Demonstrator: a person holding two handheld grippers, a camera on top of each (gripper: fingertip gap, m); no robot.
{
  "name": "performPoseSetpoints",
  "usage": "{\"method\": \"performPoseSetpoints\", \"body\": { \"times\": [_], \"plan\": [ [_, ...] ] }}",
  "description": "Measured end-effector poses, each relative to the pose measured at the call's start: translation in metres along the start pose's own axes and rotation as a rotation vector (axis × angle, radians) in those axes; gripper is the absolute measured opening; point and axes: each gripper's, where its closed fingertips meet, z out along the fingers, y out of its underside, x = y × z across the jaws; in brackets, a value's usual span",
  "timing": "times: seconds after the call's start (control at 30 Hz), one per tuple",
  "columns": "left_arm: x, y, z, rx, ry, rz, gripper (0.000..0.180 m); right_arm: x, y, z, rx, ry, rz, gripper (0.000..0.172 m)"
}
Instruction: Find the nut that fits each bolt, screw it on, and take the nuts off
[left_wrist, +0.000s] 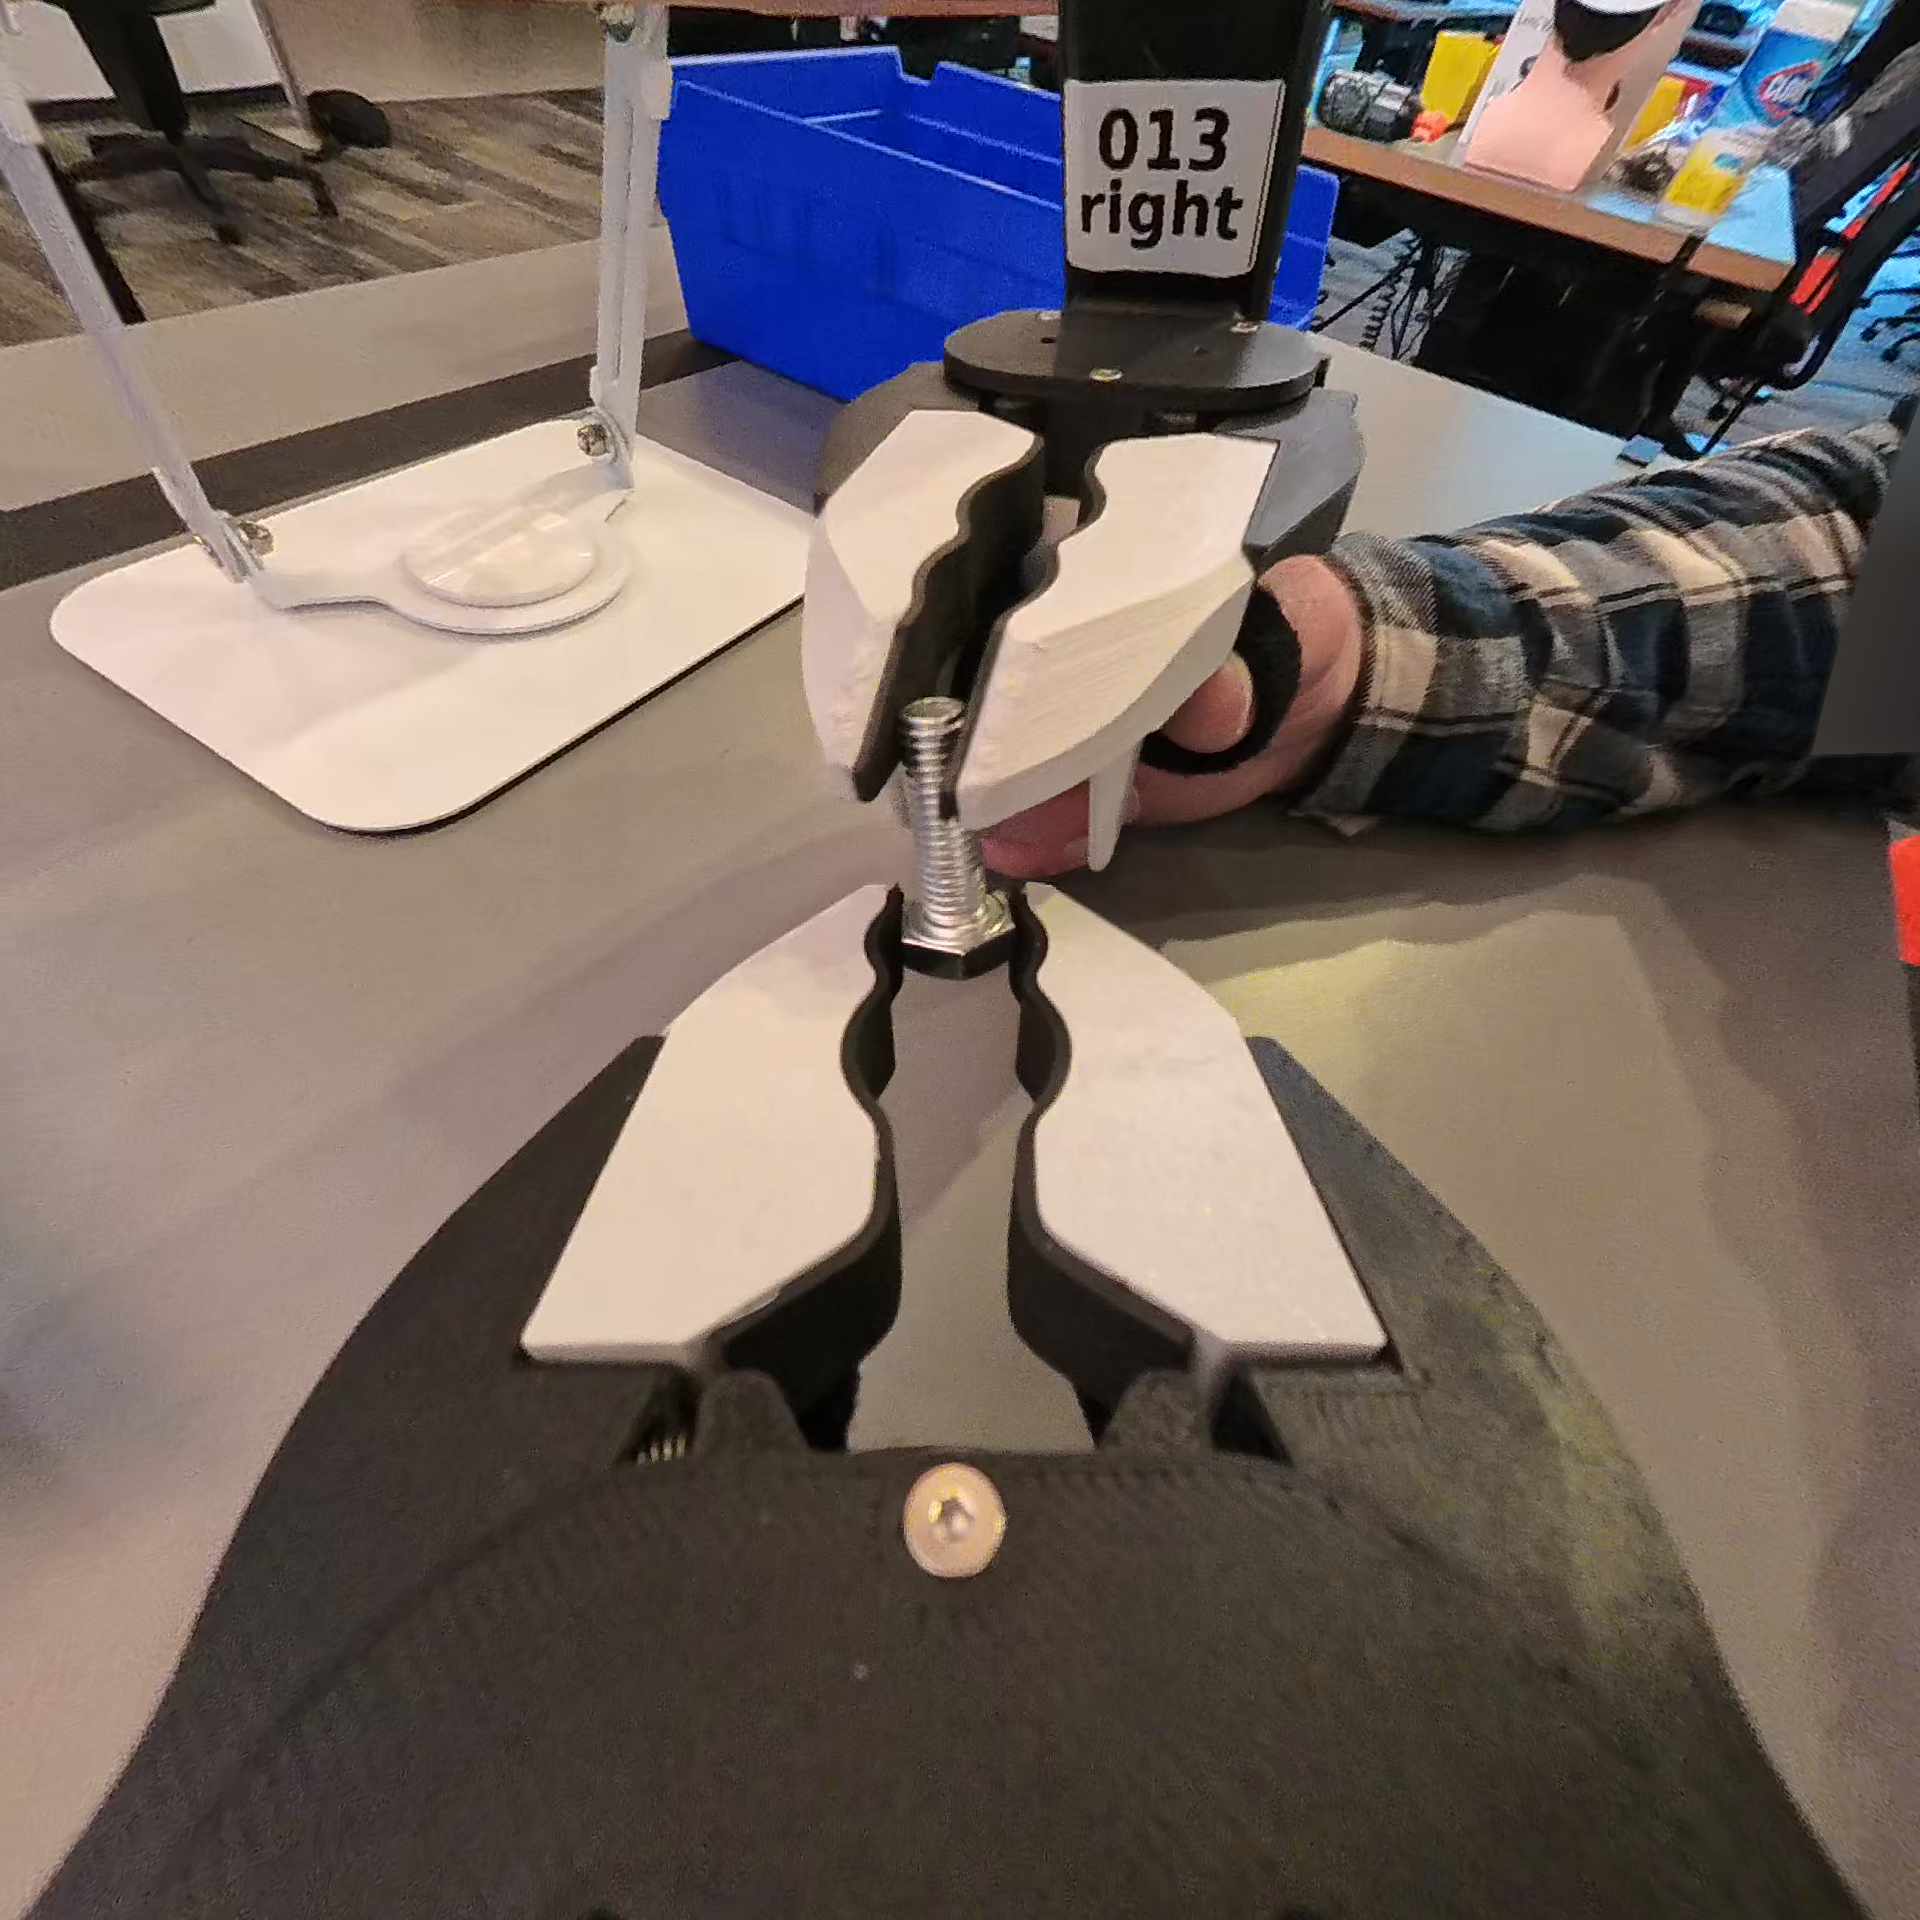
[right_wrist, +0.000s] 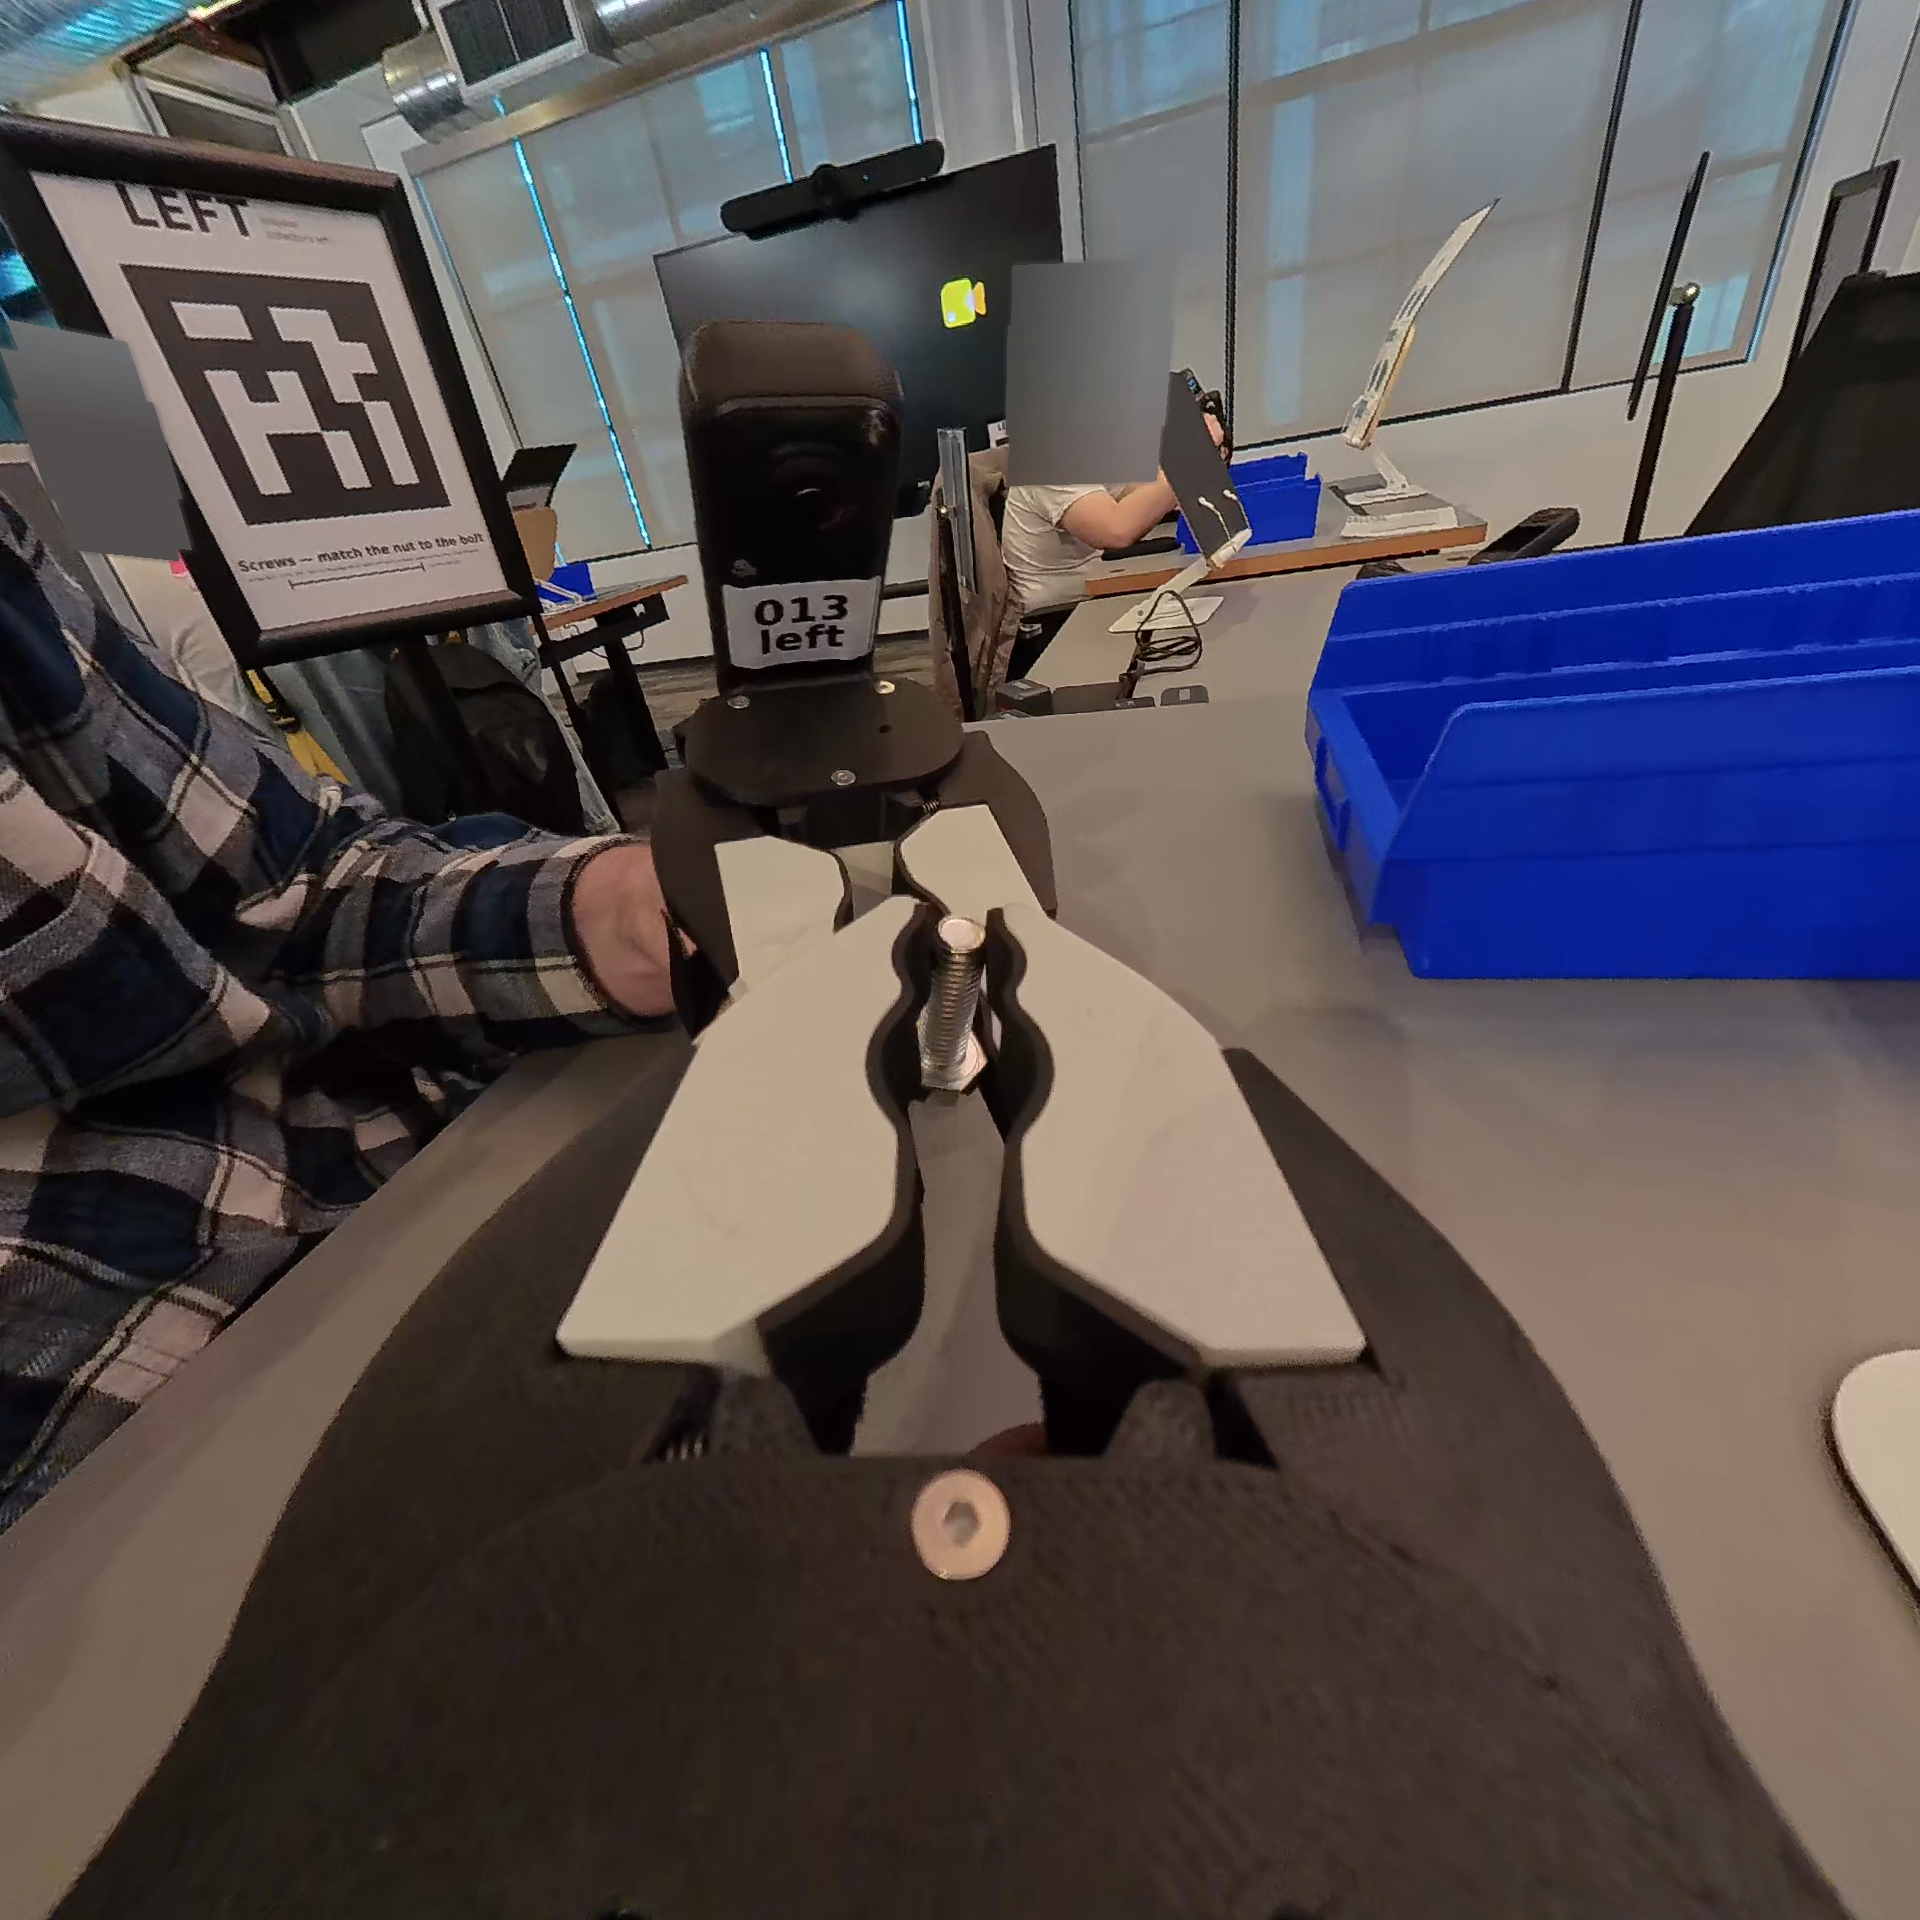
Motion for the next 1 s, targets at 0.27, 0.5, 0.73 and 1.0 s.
{"method": "performPoseSetpoints", "body": {
  "times": [0.27,0.5,0.73,1.0],
  "plan": [
    [0.0043,-0.0008,-0.0003,0.017,0.049,-0.023,0.020,-0.0039,-0.0002,0.0006,0.002,-0.021,-0.008,0.010],
    [0.0040,-0.0022,-0.0014,0.036,0.055,-0.029,0.019,-0.0034,-0.0011,-0.0003,0.009,-0.027,0.003,0.010],
    [0.0013,-0.0018,-0.0019,0.029,0.025,-0.008,0.018,-0.0020,-0.0012,-0.0005,0.011,-0.022,0.010,0.010],
    [-0.0021,-0.0005,-0.0017,0.019,-0.002,0.005,0.018,-0.0010,-0.0010,-0.0004,0.010,-0.021,0.018,0.010]
  ]
}}
